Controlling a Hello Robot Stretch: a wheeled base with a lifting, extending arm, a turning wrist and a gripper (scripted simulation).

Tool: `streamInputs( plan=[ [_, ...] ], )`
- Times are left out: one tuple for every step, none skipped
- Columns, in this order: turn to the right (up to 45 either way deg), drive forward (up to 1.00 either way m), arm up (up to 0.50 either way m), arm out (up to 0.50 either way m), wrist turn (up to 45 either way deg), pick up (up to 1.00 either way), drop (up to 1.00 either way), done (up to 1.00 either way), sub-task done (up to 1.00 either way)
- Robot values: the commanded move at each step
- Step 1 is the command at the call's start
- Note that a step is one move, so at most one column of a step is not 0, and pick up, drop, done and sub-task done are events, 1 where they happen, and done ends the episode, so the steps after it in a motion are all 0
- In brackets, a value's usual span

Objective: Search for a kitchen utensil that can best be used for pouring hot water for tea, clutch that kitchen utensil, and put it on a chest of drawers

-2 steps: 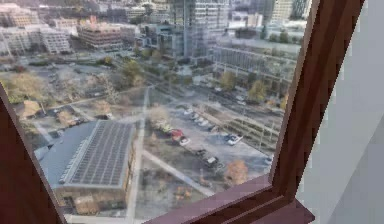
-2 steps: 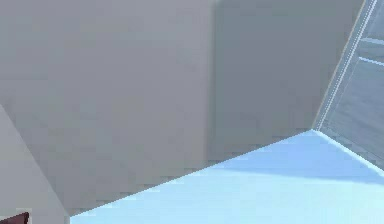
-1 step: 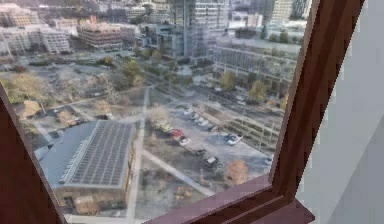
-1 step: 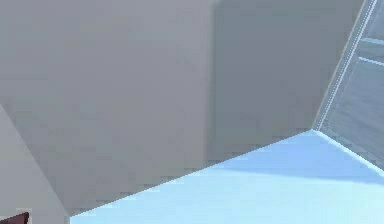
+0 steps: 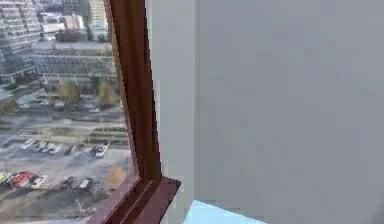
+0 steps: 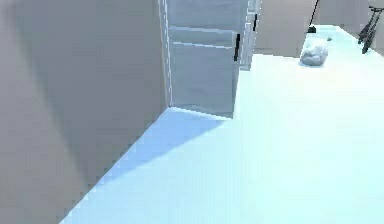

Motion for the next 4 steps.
streamInputs(
  plan=[
    [45.0,0.0,0.0,0.0,0.0,0.0,0.0,0.0,0.0],
    [18.0,0.0,0.0,0.0,0.0,0.0,0.0,0.0,0.0],
    [0.0,0.5,0.0,0.0,0.0,0.0,0.0,0.0,0.0],
    [45.0,0.0,0.0,0.0,0.0,0.0,0.0,0.0,0.0]
  ],
)
